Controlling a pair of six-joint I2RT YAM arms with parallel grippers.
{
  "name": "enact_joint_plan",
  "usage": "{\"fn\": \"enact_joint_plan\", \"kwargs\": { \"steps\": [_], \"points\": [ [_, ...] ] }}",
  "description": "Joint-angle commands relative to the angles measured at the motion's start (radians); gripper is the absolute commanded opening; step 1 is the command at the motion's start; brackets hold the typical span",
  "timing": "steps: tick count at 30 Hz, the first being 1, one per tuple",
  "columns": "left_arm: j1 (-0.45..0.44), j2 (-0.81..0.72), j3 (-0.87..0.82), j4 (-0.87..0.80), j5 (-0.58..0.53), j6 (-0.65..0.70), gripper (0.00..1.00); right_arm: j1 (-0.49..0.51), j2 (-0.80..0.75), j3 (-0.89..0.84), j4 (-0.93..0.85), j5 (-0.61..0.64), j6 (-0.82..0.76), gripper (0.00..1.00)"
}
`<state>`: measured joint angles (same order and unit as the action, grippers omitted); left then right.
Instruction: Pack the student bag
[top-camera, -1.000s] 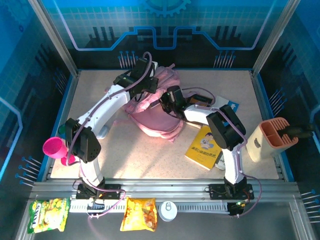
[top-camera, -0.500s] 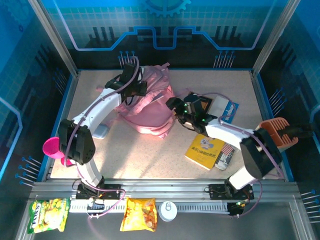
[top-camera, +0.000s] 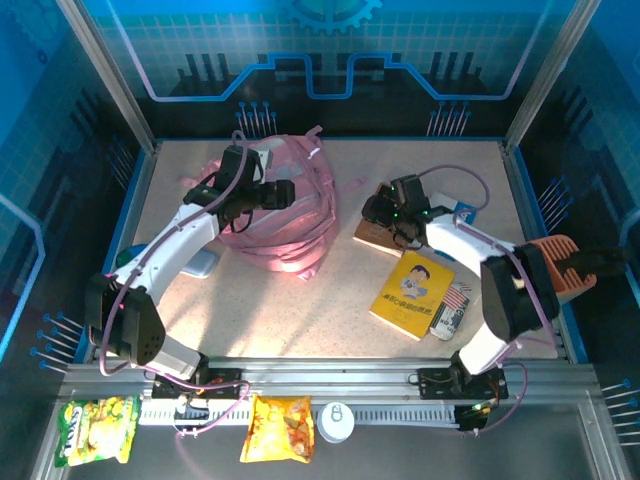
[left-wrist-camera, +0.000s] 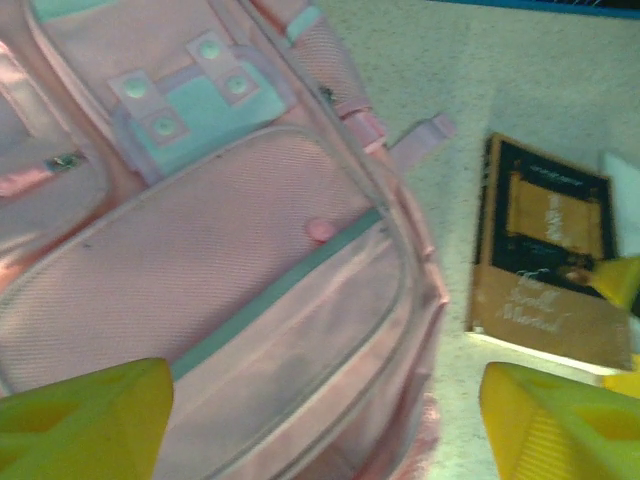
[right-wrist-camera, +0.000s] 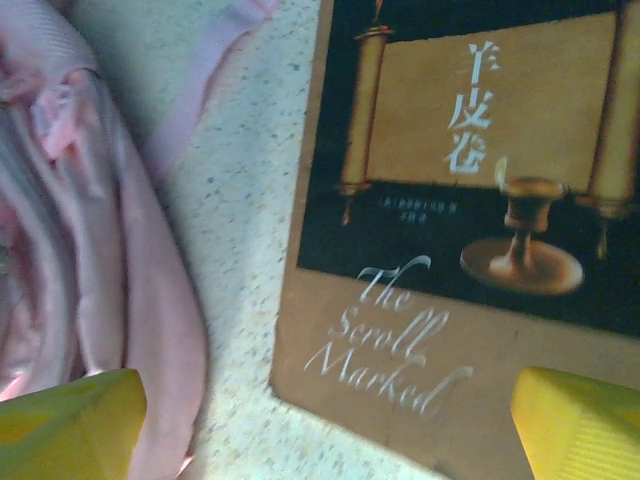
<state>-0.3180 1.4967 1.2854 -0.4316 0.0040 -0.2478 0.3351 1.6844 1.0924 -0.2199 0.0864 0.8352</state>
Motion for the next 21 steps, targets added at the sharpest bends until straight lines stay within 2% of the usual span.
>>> {"fn": "enact_joint_plan", "kwargs": {
  "steps": [1, 6, 12, 16, 21],
  "points": [
    [0.005, -0.013, -0.011, 0.019, 0.107, -0.045, 0.86, -0.036, 0.098, 0.131, -0.099, -0.072, -0.124, 0.94],
    [0.003, -0.009, -0.012, 0.026, 0.145, -0.051, 0.97, -0.057, 0.254, 0.318, -0.185, -0.085, -0.161, 0.9],
    [0.003, 0.003, -0.004, 0.026, 0.182, -0.055, 0.99, -0.064, 0.41, 0.505, -0.281, -0.114, -0.186, 0.83],
    [0.004, 0.013, 0.004, 0.024, 0.194, -0.056, 0.99, -0.056, 0.462, 0.553, -0.321, -0.138, -0.201, 0.81],
    [0.003, 0.041, 0.02, 0.016, 0.223, -0.078, 0.99, -0.042, 0.474, 0.531, -0.35, -0.163, -0.232, 0.81]
  ]
}}
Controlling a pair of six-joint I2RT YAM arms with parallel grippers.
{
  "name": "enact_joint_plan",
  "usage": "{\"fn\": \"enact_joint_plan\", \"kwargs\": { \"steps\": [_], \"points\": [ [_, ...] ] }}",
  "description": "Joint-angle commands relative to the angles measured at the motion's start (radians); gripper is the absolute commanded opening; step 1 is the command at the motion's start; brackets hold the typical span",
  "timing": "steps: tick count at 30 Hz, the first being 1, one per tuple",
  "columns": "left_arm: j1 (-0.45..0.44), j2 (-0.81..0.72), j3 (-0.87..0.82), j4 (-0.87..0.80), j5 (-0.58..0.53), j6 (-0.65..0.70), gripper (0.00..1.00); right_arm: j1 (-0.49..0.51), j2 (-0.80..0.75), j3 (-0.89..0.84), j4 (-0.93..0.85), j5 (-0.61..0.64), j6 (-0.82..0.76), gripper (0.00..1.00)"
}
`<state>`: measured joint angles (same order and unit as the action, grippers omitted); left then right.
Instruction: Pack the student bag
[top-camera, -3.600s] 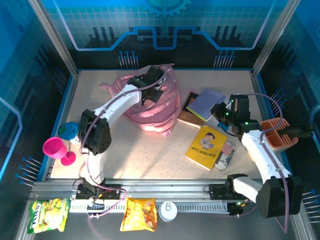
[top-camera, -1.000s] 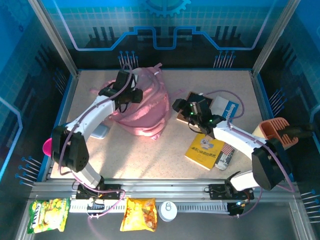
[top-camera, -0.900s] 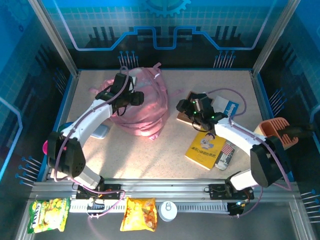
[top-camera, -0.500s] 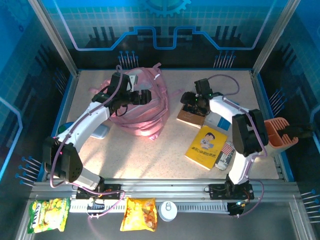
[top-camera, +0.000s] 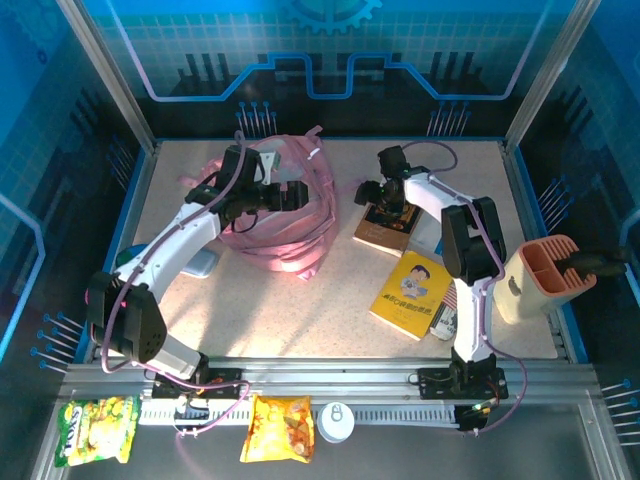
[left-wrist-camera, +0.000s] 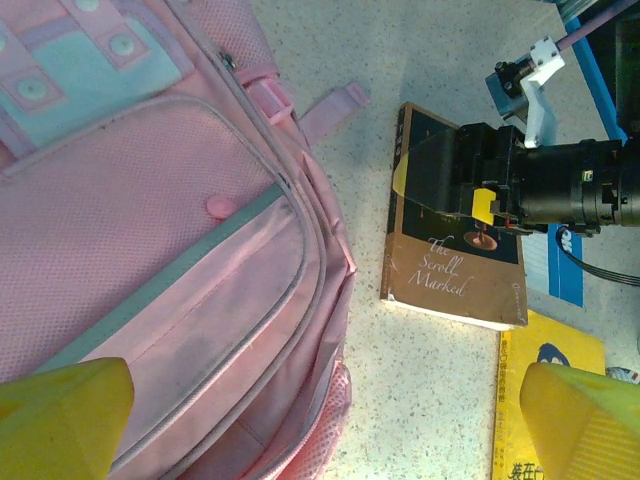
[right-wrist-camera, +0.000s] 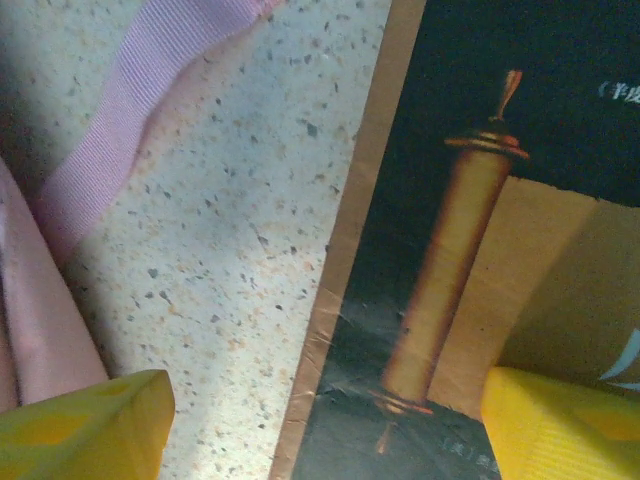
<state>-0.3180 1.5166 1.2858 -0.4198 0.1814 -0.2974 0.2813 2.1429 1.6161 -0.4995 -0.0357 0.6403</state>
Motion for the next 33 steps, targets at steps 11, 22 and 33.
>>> {"fn": "enact_joint_plan", "kwargs": {
  "steps": [11, 22, 33],
  "points": [
    [-0.079, 0.155, 0.119, -0.031, 0.091, -0.049, 0.99, 0.048, -0.092, -0.197, -0.044, -0.243, -0.19, 0.71],
    [-0.203, 0.362, 0.272, -0.045, 0.124, -0.119, 0.93, -0.032, -0.409, -0.416, 0.062, -0.086, 0.014, 0.66],
    [-0.281, 0.637, 0.536, -0.219, -0.004, -0.117, 0.7, -0.072, -0.457, -0.556, 0.032, -0.012, 0.091, 0.56]
  ]
}}
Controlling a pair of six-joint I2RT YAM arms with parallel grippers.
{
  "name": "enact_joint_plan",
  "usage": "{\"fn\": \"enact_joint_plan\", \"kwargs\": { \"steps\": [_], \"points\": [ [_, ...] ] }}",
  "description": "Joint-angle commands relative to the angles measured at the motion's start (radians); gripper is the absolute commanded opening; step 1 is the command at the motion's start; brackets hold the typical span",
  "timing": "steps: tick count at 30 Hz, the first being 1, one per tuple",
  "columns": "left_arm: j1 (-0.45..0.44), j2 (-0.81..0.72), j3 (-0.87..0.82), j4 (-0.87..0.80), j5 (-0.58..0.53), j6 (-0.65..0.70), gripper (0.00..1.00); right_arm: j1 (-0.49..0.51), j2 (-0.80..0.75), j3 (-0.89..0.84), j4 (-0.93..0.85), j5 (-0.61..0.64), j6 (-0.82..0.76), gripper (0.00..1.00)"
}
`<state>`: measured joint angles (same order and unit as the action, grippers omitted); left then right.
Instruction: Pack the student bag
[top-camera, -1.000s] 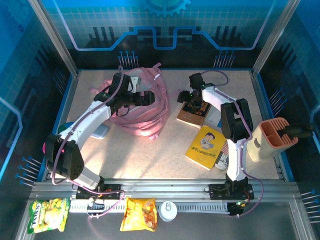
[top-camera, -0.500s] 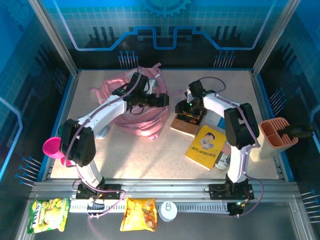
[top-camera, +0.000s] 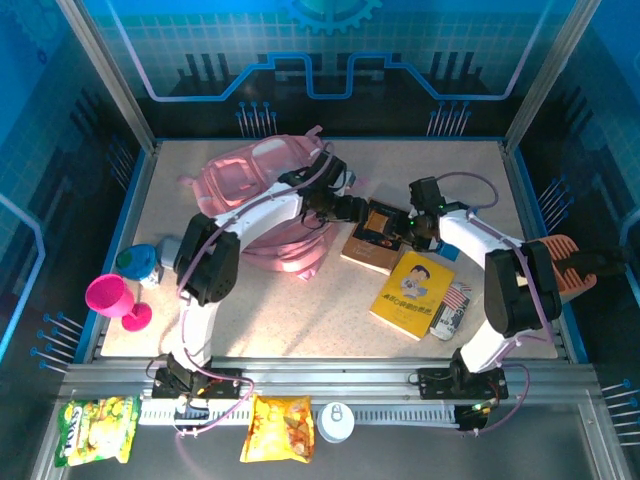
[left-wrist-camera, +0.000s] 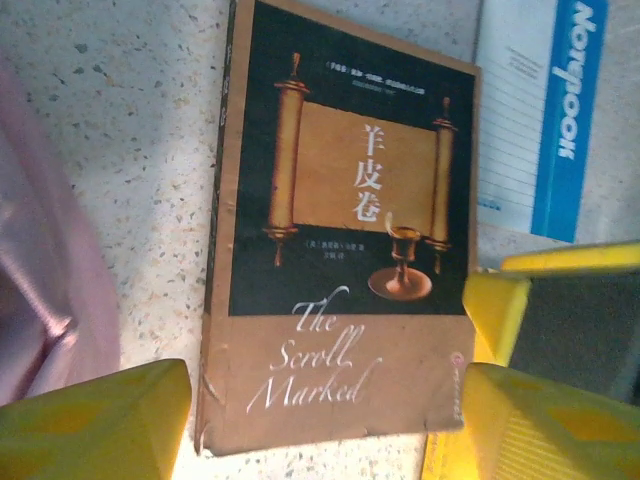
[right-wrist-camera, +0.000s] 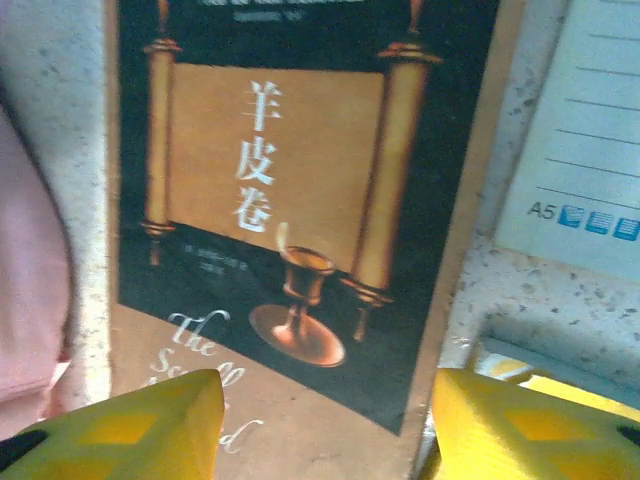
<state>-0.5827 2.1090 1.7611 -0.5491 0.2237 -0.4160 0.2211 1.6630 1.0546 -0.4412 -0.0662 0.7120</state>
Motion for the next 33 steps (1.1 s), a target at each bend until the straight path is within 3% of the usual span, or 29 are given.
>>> {"fn": "enact_joint_plan", "kwargs": {
  "steps": [1, 6, 11, 15, 22, 33],
  "points": [
    [-0.021, 0.062, 0.076, -0.095, -0.057, 0.0, 0.7, -0.014, 0.032, 0.007, -0.032, 0.024, 0.017, 0.54],
    [-0.03, 0.124, 0.134, -0.12, -0.069, -0.003, 0.67, -0.02, 0.065, 0.019, -0.051, 0.039, 0.014, 0.49],
    [-0.033, 0.171, 0.164, -0.134, -0.051, -0.017, 0.51, -0.019, 0.105, 0.03, -0.06, 0.039, 0.008, 0.41],
    [-0.033, 0.196, 0.174, -0.147, -0.052, -0.034, 0.46, -0.019, 0.128, 0.035, -0.06, 0.028, 0.002, 0.34],
    [-0.033, 0.225, 0.18, -0.168, -0.072, -0.058, 0.44, -0.02, 0.156, 0.037, -0.058, 0.019, -0.009, 0.3],
    [-0.032, 0.255, 0.179, -0.196, -0.099, -0.083, 0.5, -0.021, 0.234, 0.145, -0.083, 0.002, -0.11, 0.29]
  ]
}}
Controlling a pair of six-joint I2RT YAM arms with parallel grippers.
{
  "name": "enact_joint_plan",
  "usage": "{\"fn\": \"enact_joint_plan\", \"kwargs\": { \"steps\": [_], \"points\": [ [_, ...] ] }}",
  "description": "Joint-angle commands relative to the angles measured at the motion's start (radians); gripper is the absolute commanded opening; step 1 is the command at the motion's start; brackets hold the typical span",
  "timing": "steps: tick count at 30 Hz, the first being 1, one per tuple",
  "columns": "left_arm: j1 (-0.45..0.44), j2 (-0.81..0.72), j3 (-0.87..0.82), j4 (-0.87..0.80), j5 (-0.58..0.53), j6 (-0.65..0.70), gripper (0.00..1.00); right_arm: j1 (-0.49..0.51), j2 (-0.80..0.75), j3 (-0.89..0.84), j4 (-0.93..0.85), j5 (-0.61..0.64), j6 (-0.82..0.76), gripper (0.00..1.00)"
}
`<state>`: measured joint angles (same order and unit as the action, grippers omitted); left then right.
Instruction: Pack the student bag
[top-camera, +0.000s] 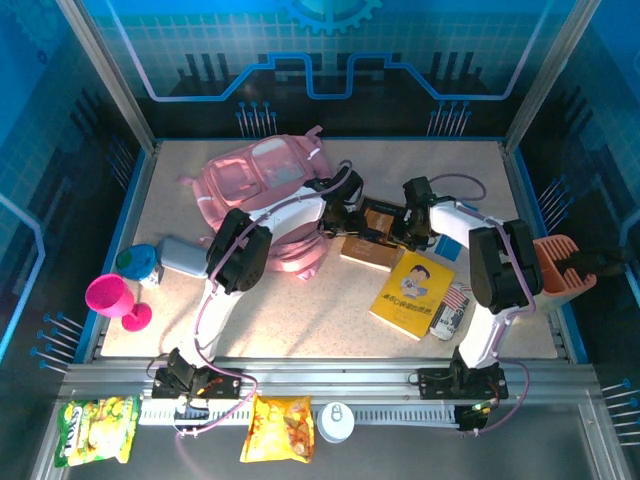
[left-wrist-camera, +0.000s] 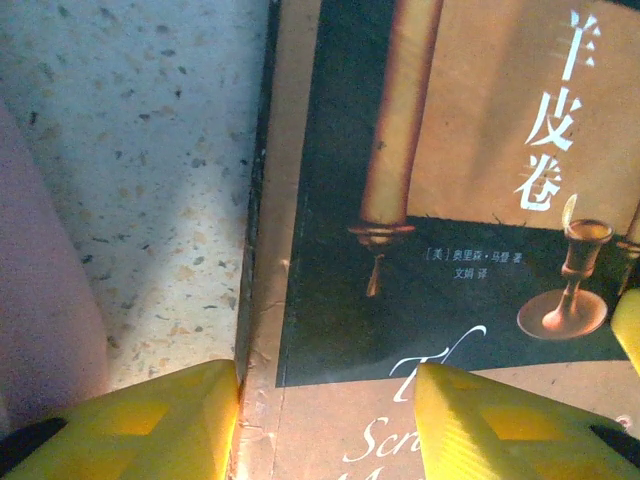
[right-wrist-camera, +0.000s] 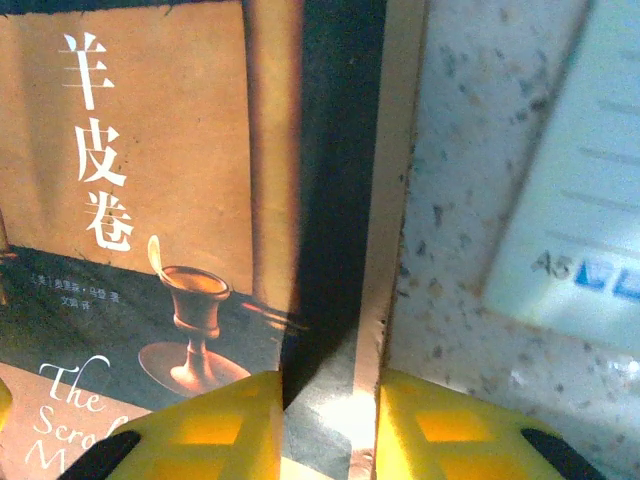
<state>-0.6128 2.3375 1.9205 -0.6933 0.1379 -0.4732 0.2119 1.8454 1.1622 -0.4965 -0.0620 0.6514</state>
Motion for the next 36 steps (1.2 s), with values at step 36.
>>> {"fn": "enact_joint_plan", "kwargs": {
  "steps": [36],
  "points": [
    [0.075, -0.142, -0.048, 0.103, 0.483, -0.12, 0.35, -0.043, 0.043, -0.022, 0.065, -0.152, 0.045, 0.25]
  ]
}}
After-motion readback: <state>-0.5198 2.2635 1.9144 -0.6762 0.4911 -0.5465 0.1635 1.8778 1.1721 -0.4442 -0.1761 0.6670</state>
